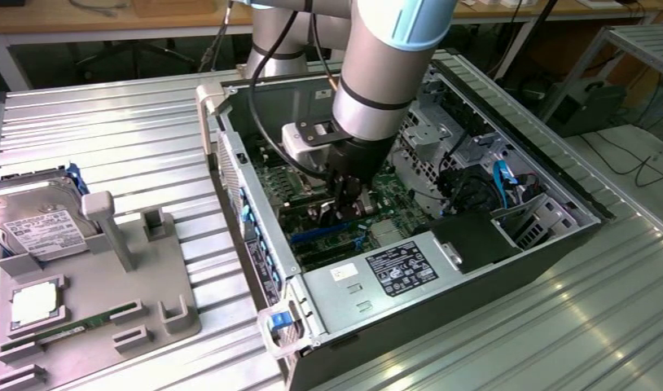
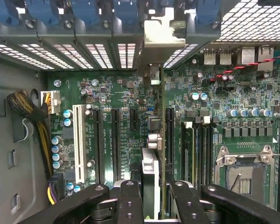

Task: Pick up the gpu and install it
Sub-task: 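Insert the gpu into the slot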

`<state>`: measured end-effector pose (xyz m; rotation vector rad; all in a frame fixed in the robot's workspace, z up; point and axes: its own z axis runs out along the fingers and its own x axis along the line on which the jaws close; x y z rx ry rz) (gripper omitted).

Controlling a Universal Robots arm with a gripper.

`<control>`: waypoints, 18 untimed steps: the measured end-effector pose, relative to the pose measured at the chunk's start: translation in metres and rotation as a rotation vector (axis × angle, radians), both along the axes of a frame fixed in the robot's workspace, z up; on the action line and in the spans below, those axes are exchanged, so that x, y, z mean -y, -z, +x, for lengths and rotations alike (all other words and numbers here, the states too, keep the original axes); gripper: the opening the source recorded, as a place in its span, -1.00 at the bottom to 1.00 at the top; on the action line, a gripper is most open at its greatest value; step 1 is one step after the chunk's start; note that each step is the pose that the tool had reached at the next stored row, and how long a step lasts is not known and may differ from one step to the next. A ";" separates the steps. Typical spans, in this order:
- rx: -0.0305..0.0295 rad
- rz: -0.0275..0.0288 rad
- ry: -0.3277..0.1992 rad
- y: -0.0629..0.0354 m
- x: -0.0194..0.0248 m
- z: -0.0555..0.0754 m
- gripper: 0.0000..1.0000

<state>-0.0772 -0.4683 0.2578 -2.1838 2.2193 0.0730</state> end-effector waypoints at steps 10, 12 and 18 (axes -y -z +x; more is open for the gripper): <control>-0.0007 -0.0001 0.000 0.0066 -0.0028 -0.006 -0.44; -0.0012 -0.0002 0.000 0.0073 -0.0033 -0.007 -0.44; -0.0025 0.0000 0.001 0.0081 -0.0044 -0.008 -0.44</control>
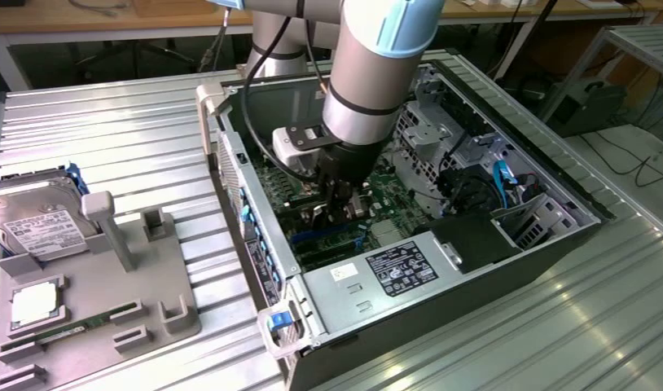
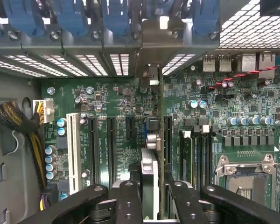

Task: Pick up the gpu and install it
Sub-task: 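Insert the gpu into the slot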

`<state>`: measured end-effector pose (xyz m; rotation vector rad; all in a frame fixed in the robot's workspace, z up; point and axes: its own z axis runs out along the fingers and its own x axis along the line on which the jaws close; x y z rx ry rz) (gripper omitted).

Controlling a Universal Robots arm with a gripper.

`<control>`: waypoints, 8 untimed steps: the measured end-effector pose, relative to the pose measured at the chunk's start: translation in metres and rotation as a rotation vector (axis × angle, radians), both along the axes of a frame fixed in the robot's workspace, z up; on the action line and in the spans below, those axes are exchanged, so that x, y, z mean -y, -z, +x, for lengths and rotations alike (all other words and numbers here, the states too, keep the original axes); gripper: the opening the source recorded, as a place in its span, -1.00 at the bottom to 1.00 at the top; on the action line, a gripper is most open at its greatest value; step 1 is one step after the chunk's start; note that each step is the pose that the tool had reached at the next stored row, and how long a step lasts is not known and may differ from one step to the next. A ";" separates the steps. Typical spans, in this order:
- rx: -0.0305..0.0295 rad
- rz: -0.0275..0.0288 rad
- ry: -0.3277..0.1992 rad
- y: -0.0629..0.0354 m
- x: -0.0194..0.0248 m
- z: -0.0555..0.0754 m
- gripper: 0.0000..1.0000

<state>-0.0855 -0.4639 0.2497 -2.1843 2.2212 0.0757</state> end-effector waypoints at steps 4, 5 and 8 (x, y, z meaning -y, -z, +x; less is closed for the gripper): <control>-0.0029 -0.0002 0.000 0.0007 0.0000 0.000 -0.44; -0.0038 -0.0002 0.000 0.0008 0.0000 0.000 -0.44; -0.0056 -0.0002 0.000 0.0013 -0.0001 -0.001 -0.44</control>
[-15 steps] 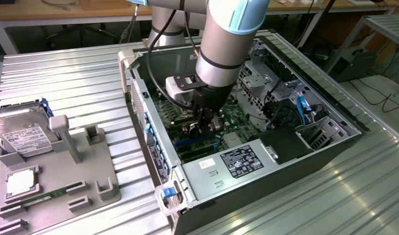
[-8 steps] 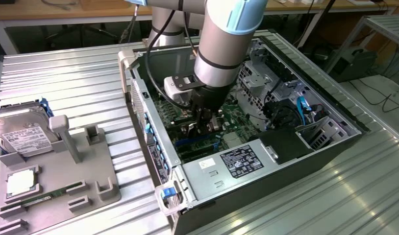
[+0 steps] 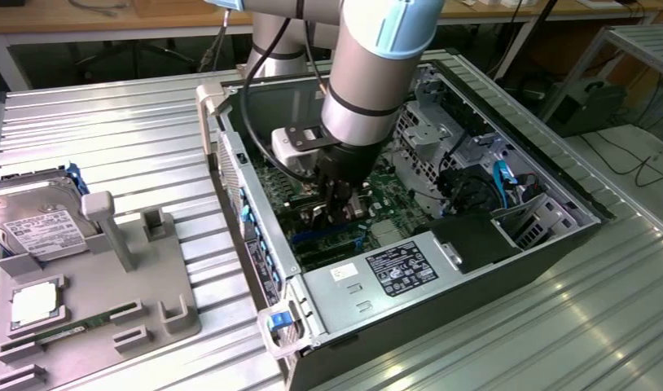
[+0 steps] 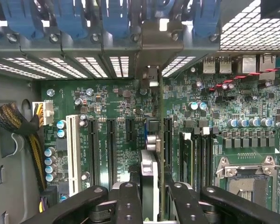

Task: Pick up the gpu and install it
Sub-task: 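Insert the gpu into the slot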

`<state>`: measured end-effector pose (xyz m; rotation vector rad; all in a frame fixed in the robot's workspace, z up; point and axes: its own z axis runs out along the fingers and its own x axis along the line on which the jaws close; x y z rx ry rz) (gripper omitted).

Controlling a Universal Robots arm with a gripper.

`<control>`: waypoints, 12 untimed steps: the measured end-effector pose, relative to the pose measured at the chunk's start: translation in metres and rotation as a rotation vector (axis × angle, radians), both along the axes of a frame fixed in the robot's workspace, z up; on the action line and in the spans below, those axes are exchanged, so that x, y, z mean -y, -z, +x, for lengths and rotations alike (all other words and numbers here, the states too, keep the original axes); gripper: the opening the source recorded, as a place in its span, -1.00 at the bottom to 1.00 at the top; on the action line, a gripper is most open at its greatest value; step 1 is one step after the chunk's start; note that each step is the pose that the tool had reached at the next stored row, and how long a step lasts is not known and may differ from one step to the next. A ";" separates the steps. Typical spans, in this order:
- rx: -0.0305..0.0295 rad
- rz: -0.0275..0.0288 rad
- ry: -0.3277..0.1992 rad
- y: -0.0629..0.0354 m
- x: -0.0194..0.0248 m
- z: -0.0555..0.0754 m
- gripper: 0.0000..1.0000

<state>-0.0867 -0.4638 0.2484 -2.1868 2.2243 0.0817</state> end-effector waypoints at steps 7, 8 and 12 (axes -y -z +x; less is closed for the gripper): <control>-0.0014 0.0000 0.000 0.0003 0.0000 0.000 -0.44; -0.0019 0.0000 0.000 0.0003 0.0000 0.000 -0.44; -0.0213 0.0001 0.000 0.0003 0.0000 0.000 -0.44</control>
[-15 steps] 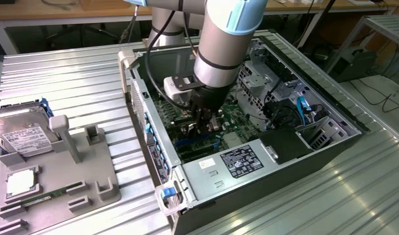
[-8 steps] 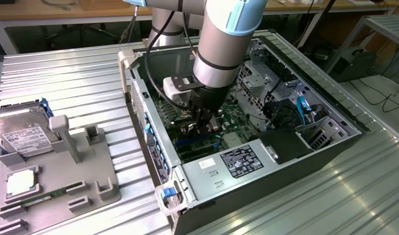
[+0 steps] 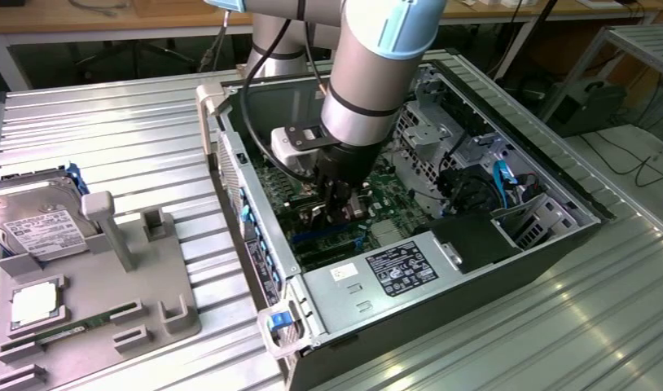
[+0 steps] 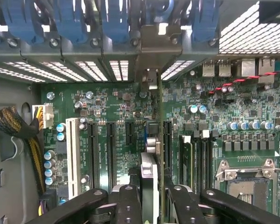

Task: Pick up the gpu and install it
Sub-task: 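Insert the gpu into the slot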

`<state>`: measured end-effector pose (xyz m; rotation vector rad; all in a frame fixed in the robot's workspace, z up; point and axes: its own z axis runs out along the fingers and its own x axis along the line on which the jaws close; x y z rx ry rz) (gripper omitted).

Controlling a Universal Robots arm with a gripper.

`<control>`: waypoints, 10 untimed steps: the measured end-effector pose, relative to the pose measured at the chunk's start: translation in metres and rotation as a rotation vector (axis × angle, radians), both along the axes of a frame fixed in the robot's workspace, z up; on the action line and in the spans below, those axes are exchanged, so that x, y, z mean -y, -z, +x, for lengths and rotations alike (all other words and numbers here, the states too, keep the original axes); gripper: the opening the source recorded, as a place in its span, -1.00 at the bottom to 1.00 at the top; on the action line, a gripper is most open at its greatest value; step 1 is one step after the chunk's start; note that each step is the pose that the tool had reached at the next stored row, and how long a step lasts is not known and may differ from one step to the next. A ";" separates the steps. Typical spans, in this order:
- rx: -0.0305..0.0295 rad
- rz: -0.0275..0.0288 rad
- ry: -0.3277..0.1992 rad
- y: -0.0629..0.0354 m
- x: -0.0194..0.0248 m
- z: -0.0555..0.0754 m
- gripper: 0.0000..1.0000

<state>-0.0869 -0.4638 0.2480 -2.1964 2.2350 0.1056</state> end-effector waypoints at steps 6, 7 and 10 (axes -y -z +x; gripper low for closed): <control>-0.0032 -0.0001 0.000 0.0000 0.0000 0.000 -0.44; -0.0032 -0.0001 0.000 0.0000 0.0000 0.000 -0.44; -0.0031 -0.0001 0.000 0.0000 0.0000 0.000 -0.44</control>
